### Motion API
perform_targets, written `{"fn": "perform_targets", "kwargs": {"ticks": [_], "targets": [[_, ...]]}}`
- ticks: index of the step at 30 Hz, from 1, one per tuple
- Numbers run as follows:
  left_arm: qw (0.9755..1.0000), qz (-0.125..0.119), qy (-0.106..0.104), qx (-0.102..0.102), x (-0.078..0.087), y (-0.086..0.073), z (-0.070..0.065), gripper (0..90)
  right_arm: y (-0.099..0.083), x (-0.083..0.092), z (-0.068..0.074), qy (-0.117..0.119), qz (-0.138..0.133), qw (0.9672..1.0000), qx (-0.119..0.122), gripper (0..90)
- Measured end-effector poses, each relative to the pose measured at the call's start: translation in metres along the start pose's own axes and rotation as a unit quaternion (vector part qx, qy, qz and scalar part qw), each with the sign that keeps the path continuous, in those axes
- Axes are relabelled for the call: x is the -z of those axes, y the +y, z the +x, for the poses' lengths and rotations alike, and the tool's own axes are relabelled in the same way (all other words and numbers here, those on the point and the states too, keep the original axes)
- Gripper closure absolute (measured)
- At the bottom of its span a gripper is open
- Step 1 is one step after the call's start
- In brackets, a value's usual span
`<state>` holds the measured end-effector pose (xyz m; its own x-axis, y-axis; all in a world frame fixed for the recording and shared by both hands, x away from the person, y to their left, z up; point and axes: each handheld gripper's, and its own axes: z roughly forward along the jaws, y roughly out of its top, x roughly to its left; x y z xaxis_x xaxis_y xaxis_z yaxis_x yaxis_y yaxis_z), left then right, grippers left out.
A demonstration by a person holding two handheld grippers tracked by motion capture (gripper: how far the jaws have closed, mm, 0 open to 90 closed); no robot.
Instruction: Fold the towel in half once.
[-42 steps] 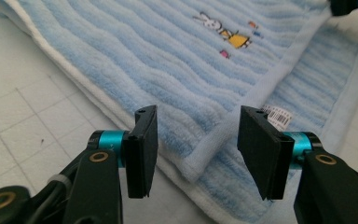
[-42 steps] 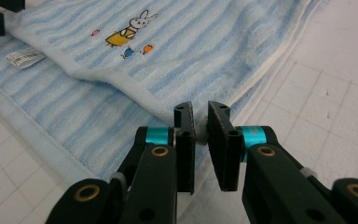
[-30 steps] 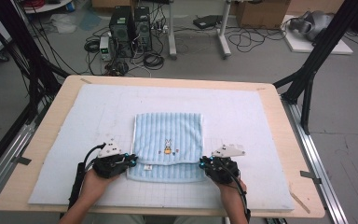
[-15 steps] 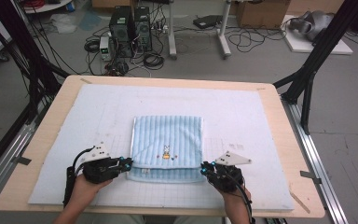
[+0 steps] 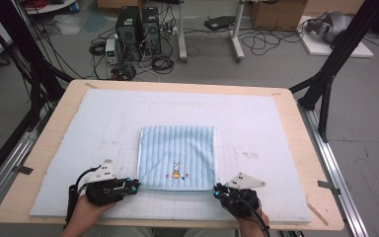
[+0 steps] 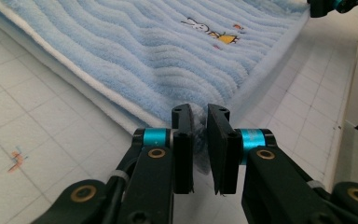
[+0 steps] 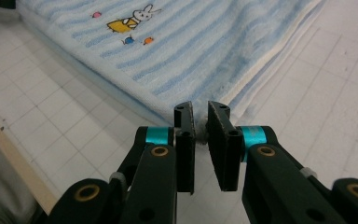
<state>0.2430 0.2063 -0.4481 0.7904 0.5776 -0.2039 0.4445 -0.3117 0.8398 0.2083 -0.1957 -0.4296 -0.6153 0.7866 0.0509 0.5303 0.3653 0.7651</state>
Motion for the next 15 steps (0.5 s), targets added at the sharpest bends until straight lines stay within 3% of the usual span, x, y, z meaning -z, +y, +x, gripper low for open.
{"fn": "perform_targets", "kwargs": {"ticks": [3, 6, 12, 15], "targets": [[0.9995, -0.008, 0.015, 0.026, 0.003, 0.003, 0.004, 55.4, -0.001, -0.001, 0.0, 0.0, 0.009, 1.0, 0.001, 73.3], [0.9987, -0.026, 0.028, 0.034, 0.007, 0.007, 0.009, 51.3, 0.0, 0.002, -0.004, -0.003, -0.005, 0.9999, -0.014, 65.0], [0.9965, -0.058, 0.029, 0.053, 0.001, 0.023, 0.018, 53.6, 0.013, -0.003, -0.007, -0.006, -0.032, 0.9991, -0.028, 65.0], [0.9973, -0.047, 0.025, 0.051, -0.011, 0.029, 0.018, 57.8, 0.022, -0.017, -0.004, -0.004, -0.021, 0.9996, -0.016, 65.8]]}}
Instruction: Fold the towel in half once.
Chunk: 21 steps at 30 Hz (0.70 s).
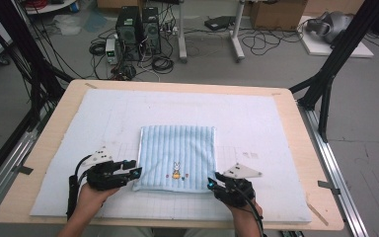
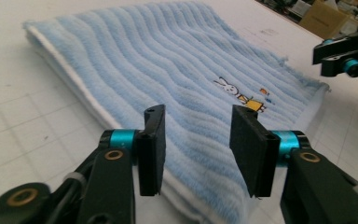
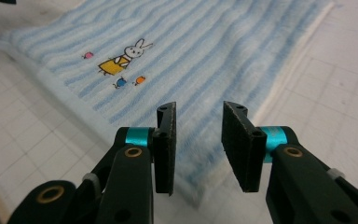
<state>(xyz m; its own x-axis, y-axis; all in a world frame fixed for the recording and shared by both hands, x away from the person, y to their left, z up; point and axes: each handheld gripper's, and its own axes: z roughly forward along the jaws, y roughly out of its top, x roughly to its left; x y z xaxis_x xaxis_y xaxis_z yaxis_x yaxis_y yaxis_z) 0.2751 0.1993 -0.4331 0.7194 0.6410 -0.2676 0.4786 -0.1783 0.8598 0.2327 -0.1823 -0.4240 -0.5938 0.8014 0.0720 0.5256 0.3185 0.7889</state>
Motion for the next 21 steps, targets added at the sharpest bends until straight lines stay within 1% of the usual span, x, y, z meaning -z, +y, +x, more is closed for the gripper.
{"fn": "perform_targets", "kwargs": {"ticks": [2, 3, 4, 5, 6, 8, 10, 11, 12, 13, 15, 16, 17, 18, 19, 20, 21], "targets": [[0.9999, 0.011, 0.006, -0.007, -0.009, 0.001, 0.0, 60.2, 0.003, -0.011, 0.001, 0.003, 0.013, 0.9999, 0.004, 66.6], [0.9998, 0.014, 0.012, -0.005, -0.014, 0.001, 0.001, 61.0, 0.003, -0.016, 0.001, 0.003, 0.024, 0.9997, 0.007, 66.8], [0.9995, 0.022, 0.021, -0.008, -0.018, 0.001, 0.003, 61.7, 0.003, -0.02, 0.002, 0.003, 0.034, 0.9994, 0.01, 66.9], [0.9991, 0.03, 0.03, -0.007, -0.021, 0.0, 0.005, 62.7, 0.003, -0.023, 0.002, 0.003, 0.042, 0.999, 0.012, 66.8], [0.9983, 0.042, 0.039, -0.01, -0.024, -0.001, 0.007, 62.9, 0.002, -0.025, 0.003, 0.003, 0.048, 0.9987, 0.015, 66.9], [0.9957, 0.066, 0.062, -0.021, -0.029, -0.003, 0.009, 63.4, -0.001, -0.025, 0.003, 0.003, 0.055, 0.9983, 0.017, 66.8], [0.9953, 0.063, 0.071, -0.018, -0.03, -0.003, 0.01, 66.3, -0.004, -0.024, 0.003, 0.0, 0.059, 0.9981, 0.018, 66.3], [0.9943, 0.063, 0.083, -0.022, -0.031, -0.002, 0.01, 66.4, -0.005, -0.022, 0.003, 0.002, 0.06, 0.998, 0.018, 66.2], [0.9931, 0.064, 0.093, -0.033, -0.032, -0.002, 0.01, 67.8, -0.006, -0.021, 0.003, 0.002, 0.06, 0.9981, 0.016, 66.0], [0.9921, 0.064, 0.103, -0.033, -0.032, -0.002, 0.01, 69.5, -0.007, -0.019, 0.003, -0.001, 0.06, 0.998, 0.02, 66.0], [0.99, 0.063, 0.122, -0.029, -0.033, -0.001, 0.01, 69.5, -0.009, -0.017, 0.003, -0.004, 0.061, 0.9979, 0.021, 65.8], [0.9898, 0.064, 0.124, -0.029, -0.033, -0.001, 0.01, 69.5, -0.011, -0.016, 0.001, -0.001, 0.059, 0.9981, 0.016, 65.7], [0.9888, 0.065, 0.131, -0.03, -0.033, -0.001, 0.01, 69.6, -0.011, -0.015, 0.001, 0.003, 0.058, 0.9983, 0.013, 65.5], [0.9879, 0.069, 0.136, -0.028, -0.033, -0.001, 0.01, 66.7, -0.011, -0.015, 0.0, 0.005, 0.059, 0.9982, 0.011, 64.4], [0.9881, 0.07, 0.135, -0.024, -0.032, -0.001, 0.01, 65.5, -0.01, -0.014, 0.0, 0.007, 0.06, 0.9981, 0.009, 62.2], [0.9896, 0.067, 0.127, -0.011, -0.031, 0.0, 0.01, 63.4, -0.01, -0.012, 0.0, 0.013, 0.055, 0.9984, 0.006, 61.1], [0.9918, 0.062, 0.112, -0.003, -0.027, 0.001, 0.01, 60.4, -0.008, -0.01, 0.0, 0.021, 0.04, 0.999, 0.004, 60.1]]}}
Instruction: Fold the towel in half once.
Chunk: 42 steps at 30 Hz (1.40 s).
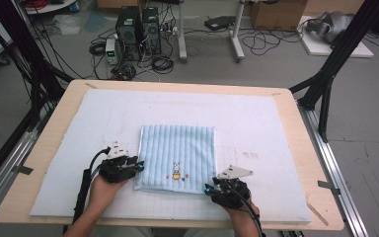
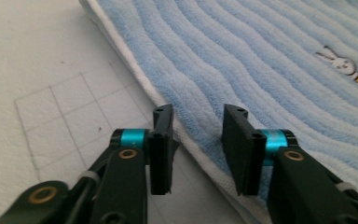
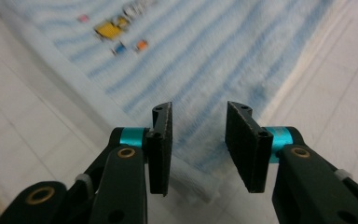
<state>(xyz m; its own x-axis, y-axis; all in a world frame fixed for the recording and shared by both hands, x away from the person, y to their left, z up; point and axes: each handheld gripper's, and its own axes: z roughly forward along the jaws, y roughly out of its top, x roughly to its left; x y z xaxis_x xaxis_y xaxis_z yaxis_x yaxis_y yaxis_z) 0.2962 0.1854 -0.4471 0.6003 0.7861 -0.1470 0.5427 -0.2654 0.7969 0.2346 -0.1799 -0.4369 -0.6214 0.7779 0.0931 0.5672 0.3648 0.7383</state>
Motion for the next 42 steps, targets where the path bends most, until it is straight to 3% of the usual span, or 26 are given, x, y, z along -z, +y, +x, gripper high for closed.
{"fn": "perform_targets", "kwargs": {"ticks": [2, 7, 9, 11, 15, 19, 24, 26, 28, 30, 33, 35, 38, 39, 42], "targets": [[0.9989, -0.027, -0.037, 0.007, 0.008, -0.001, -0.002, 59.7, 0.003, 0.004, 0.001, 0.003, -0.029, 0.9996, -0.005, 59.9], [0.9921, -0.047, -0.116, 0.007, 0.019, -0.006, -0.008, 63.0, 0.008, -0.003, 0.0, -0.01, -0.026, 0.9996, -0.008, 57.7], [0.9909, -0.047, -0.127, -0.001, 0.021, -0.008, -0.011, 64.8, 0.008, -0.004, 0.0, -0.01, -0.03, 0.9995, -0.009, 57.2], [0.9921, -0.029, -0.122, -0.01, 0.019, -0.011, -0.013, 65.1, 0.008, -0.004, 0.0, -0.009, -0.029, 0.9995, -0.008, 57.1], [0.9953, 0.01, -0.088, -0.039, 0.015, -0.016, -0.017, 65.0, 0.008, -0.006, 0.001, -0.011, -0.021, 0.9997, -0.003, 56.6], [0.9962, 0.014, -0.063, -0.059, 0.016, -0.019, -0.022, 65.3, 0.006, -0.008, 0.004, -0.012, -0.01, 0.9999, 0.007, 55.4], [0.9959, 0.017, -0.05, -0.073, 0.018, -0.021, -0.025, 65.5, 0.003, -0.011, 0.003, -0.015, 0.013, 0.9998, 0.01, 55.3], [0.9964, 0.015, -0.053, -0.065, 0.018, -0.019, -0.024, 62.3, 0.004, -0.008, 0.001, -0.009, 0.005, 0.9999, 0.001, 59.6], [0.9971, 0.006, -0.057, -0.05, 0.017, -0.017, -0.02, 59.0, 0.006, -0.004, -0.005, 0.008, -0.016, 0.9997, -0.014, 73.4], [0.9976, -0.006, -0.06, -0.035, 0.015, -0.012, -0.014, 57.5, 0.01, -0.005, -0.01, -0.001, -0.024, 0.9996, -0.013, 76.9], [0.9975, -0.018, -0.065, -0.021, 0.014, -0.002, -0.006, 57.1, 0.018, -0.01, -0.02, -0.013, -0.034, 0.999, -0.024, 73.6], [0.9966, -0.046, -0.066, -0.018, 0.014, 0.007, 0.0, 57.0, 0.027, -0.016, -0.031, -0.014, -0.039, 0.9985, -0.036, 70.1], [0.9961, -0.061, -0.059, -0.023, 0.008, 0.017, 0.01, 56.5, 0.039, -0.026, -0.044, -0.021, -0.039, 0.998, -0.044, 74.4], [0.9962, -0.062, -0.057, -0.022, 0.004, 0.021, 0.014, 56.6, 0.043, -0.03, -0.048, -0.025, -0.036, 0.9981, -0.042, 80.3], [0.9962, -0.069, -0.052, -0.013, -0.006, 0.03, 0.023, 59.6, 0.057, -0.046, -0.058, -0.048, -0.026, 0.9983, -0.018, 82.2]]}}
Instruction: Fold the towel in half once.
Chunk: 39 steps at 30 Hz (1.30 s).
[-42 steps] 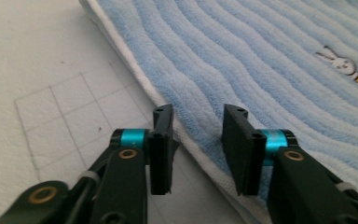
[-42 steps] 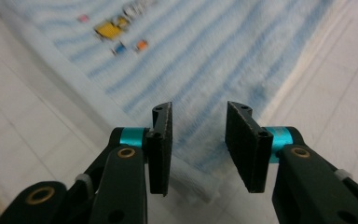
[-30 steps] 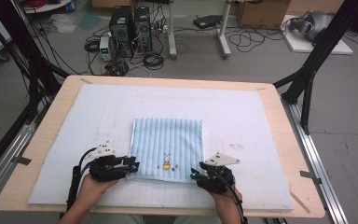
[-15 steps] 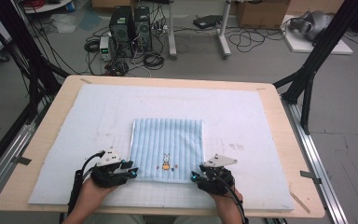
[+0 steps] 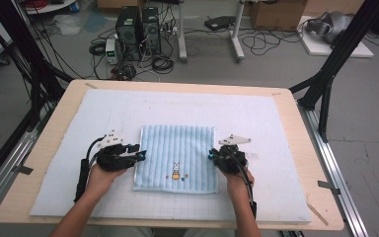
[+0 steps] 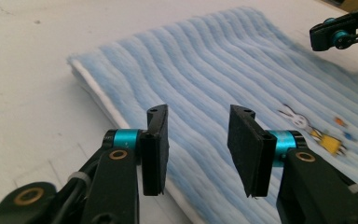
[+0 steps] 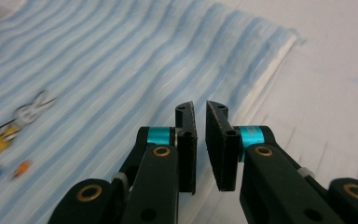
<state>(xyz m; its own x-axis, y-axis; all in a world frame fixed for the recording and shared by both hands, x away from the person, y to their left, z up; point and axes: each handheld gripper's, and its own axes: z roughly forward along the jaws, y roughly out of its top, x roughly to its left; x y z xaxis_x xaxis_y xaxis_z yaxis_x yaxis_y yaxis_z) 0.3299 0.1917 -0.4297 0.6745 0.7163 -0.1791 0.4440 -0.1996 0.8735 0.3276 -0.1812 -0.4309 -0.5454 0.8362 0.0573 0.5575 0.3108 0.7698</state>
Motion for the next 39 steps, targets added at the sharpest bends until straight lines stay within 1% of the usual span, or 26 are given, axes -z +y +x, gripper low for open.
{"fn": "perform_targets", "kwargs": {"ticks": [2, 5, 7, 8, 9, 10, 12, 14, 16, 18, 19, 20, 21, 23, 24, 25, 27, 29, 30, 32, 34, 35, 36, 37, 38, 39], "targets": [[1.0, 0.0, 0.006, 0.002, -0.008, 0.005, 0.006, 62.3, 0.008, -0.01, -0.004, -0.011, -0.004, 0.9999, 0.012, 79.8], [0.9998, 0.007, 0.016, 0.006, -0.02, 0.014, 0.014, 64.6, 0.019, -0.023, -0.009, -0.008, -0.006, 0.9999, 0.001, 76.3], [0.9994, 0.015, 0.029, 0.011, -0.03, 0.018, 0.02, 65.7, 0.023, -0.031, -0.012, -0.009, -0.003, 0.9999, -0.008, 76.3], [0.999, 0.012, 0.04, 0.014, -0.035, 0.019, 0.023, 66.3, 0.024, -0.034, -0.013, -0.015, 0.001, 0.9998, -0.012, 76.2], [0.9987, 0.011, 0.046, 0.019, -0.038, 0.019, 0.026, 67.6, 0.025, -0.039, -0.015, -0.014, 0.007, 0.9996, -0.021, 75.7], [0.9977, 0.024, 0.057, 0.025, -0.045, 0.019, 0.03, 68.2, 0.025, -0.042, -0.016, -0.015, 0.008, 0.9996, -0.023, 74.7], [0.9966, 0.037, 0.067, 0.032, -0.052, 0.019, 0.035, 68.2, 0.024, -0.048, -0.018, -0.023, 0.014, 0.999, -0.036, 70.0], [0.9952, 0.049, 0.076, 0.038, -0.059, 0.018, 0.04, 68.1, 0.022, -0.05, -0.023, -0.019, 0.008, 0.9982, -0.056, 69.9], [0.9933, 0.056, 0.089, 0.048, -0.063, 0.016, 0.042, 67.9, 0.021, -0.05, -0.025, -0.022, 0.008, 0.9977, -0.063, 69.9], [0.9922, 0.058, 0.098, 0.05, -0.063, 0.016, 0.042, 69.4, 0.021, -0.047, -0.027, -0.028, 0.013, 0.9975, -0.064, 69.7], [0.9919, 0.061, 0.102, 0.043, -0.063, 0.016, 0.042, 69.4, 0.021, -0.047, -0.028, -0.027, 0.013, 0.9975, -0.064, 69.4], [0.9917, 0.061, 0.105, 0.044, -0.063, 0.016, 0.041, 69.1, 0.02, -0.046, -0.029, -0.025, 0.013, 0.9976, -0.064, 68.9], [0.9913, 0.064, 0.106, 0.043, -0.063, 0.016, 0.041, 68.1, 0.02, -0.045, -0.029, -0.029, 0.013, 0.9977, -0.06, 67.7], [0.9912, 0.064, 0.106, 0.047, -0.062, 0.016, 0.042, 66.5, 0.021, -0.043, -0.028, -0.032, 0.018, 0.9978, -0.055, 64.2], [0.991, 0.069, 0.107, 0.042, -0.06, 0.016, 0.042, 63.5, 0.02, -0.041, -0.029, -0.032, 0.019, 0.998, -0.05, 63.5], [0.991, 0.069, 0.106, 0.045, -0.058, 0.016, 0.043, 59.4, 0.02, -0.038, -0.029, -0.033, 0.017, 0.9981, -0.05, 62.8], [0.9927, 0.062, 0.091, 0.049, -0.054, 0.015, 0.045, 53.0, 0.018, -0.03, -0.031, -0.022, 0.005, 0.9985, -0.049, 59.1], [0.9953, 0.034, 0.079, 0.046, -0.046, 0.012, 0.045, 48.4, 0.017, -0.021, -0.032, -0.016, -0.007, 0.9988, -0.046, 55.3], [0.9965, 0.021, 0.068, 0.044, -0.042, 0.012, 0.045, 47.0, 0.016, -0.015, -0.033, -0.01, -0.013, 0.9989, -0.044, 52.3], [0.9973, 0.001, 0.059, 0.044, -0.033, 0.011, 0.044, 39.8, 0.013, -0.003, -0.035, -0.006, -0.024, 0.9989, -0.039, 41.0], [0.9976, -0.017, 0.04, 0.054, -0.025, 0.011, 0.04, 32.8, 0.011, 0.004, -0.037, -0.007, -0.025, 0.9988, -0.041, 30.4], [0.9979, -0.024, 0.036, 0.048, -0.02, 0.01, 0.037, 27.5, 0.01, 0.009, -0.038, -0.015, -0.028, 0.9987, -0.039, 25.7], [0.998, -0.031, 0.032, 0.044, -0.017, 0.009, 0.036, 20.2, 0.008, 0.014, -0.039, -0.012, -0.032, 0.9985, -0.043, 21.1], [0.9981, -0.038, 0.026, 0.041, -0.014, 0.008, 0.035, 16.9, 0.007, 0.016, -0.04, -0.011, -0.032, 0.9983, -0.047, 16.4], [0.9982, -0.038, 0.024, 0.039, -0.011, 0.008, 0.034, 17.8, 0.005, 0.019, -0.041, -0.022, -0.03, 0.9983, -0.044, 11.2], [0.9984, -0.038, 0.017, 0.037, -0.007, 0.009, 0.033, 17.3, 0.003, 0.022, -0.042, -0.027, -0.028, 0.9983, -0.042, 11.2]]}}
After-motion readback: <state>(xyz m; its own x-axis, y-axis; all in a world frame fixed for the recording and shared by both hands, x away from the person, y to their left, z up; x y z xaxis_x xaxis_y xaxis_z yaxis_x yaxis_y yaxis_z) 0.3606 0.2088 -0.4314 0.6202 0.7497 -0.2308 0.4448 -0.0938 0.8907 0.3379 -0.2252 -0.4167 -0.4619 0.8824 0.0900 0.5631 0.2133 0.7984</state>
